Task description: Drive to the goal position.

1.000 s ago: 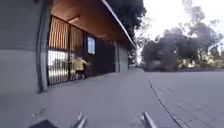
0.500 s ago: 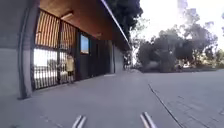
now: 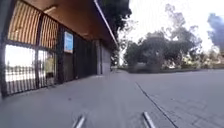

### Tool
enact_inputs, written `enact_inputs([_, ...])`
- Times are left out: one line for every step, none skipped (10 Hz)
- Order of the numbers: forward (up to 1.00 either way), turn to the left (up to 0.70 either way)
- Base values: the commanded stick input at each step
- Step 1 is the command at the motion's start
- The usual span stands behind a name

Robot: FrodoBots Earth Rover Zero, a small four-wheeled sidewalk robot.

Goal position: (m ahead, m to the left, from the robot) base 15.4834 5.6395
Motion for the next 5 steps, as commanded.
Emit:
enact_inputs([0.97, -0.38])
enact_inputs([0.97, -0.08])
enact_inputs([0.97, 0.00])
enact_inputs([0.98, 0.00])
enact_inputs([0.98, 0.00])
